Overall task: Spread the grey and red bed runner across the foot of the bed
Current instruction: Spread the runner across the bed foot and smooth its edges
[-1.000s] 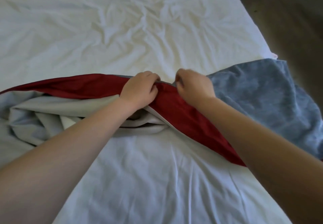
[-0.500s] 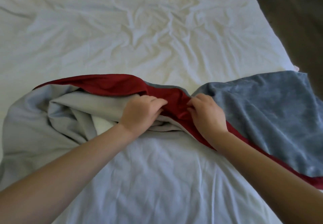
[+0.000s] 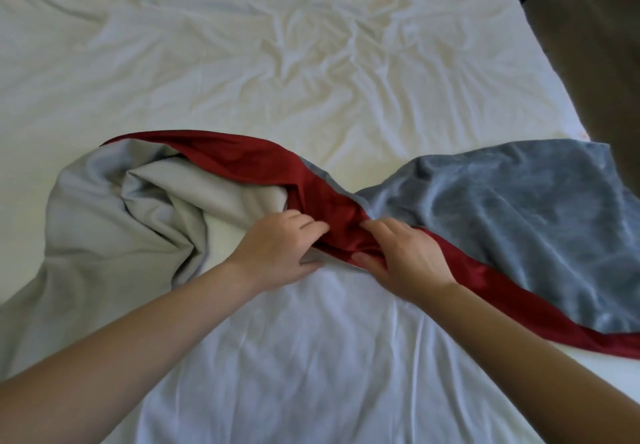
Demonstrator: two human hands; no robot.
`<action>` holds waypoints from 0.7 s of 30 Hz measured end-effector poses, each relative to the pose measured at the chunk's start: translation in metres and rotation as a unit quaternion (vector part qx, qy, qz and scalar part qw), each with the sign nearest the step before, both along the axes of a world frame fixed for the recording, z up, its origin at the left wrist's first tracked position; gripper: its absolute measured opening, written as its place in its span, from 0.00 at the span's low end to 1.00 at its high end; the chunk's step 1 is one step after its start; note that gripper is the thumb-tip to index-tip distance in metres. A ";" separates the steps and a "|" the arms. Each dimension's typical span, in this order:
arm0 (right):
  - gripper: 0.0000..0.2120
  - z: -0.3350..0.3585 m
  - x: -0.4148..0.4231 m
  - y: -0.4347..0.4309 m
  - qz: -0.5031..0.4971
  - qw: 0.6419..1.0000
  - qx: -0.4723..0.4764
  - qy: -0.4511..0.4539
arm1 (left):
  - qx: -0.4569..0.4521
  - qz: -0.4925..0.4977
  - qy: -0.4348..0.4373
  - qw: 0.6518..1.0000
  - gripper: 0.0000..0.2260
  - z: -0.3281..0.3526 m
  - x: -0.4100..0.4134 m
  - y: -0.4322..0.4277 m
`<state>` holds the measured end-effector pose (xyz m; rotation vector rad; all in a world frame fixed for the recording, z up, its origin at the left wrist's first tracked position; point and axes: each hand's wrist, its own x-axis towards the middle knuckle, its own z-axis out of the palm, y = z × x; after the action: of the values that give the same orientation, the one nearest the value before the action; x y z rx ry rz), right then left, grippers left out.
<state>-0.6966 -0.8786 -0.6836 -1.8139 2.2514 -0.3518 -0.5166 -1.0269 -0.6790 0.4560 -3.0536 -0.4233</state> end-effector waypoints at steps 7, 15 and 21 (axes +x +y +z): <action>0.22 -0.004 0.017 0.009 0.020 0.979 0.107 0.174 | -0.164 -0.022 -0.008 0.986 0.17 0.017 -0.004 0.013; 0.13 0.016 0.009 0.028 0.018 0.988 0.131 -0.085 | -0.112 -0.095 -0.020 0.989 0.11 0.040 0.036 0.075; 0.16 0.001 0.027 0.060 0.147 0.924 0.341 -0.091 | 0.028 -0.156 -0.267 0.951 0.10 0.022 0.048 0.132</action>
<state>-0.6699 -0.8191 -0.6828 -1.6021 1.6393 0.2828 -0.4686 -0.8945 -0.6571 0.0892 -3.6684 -0.4606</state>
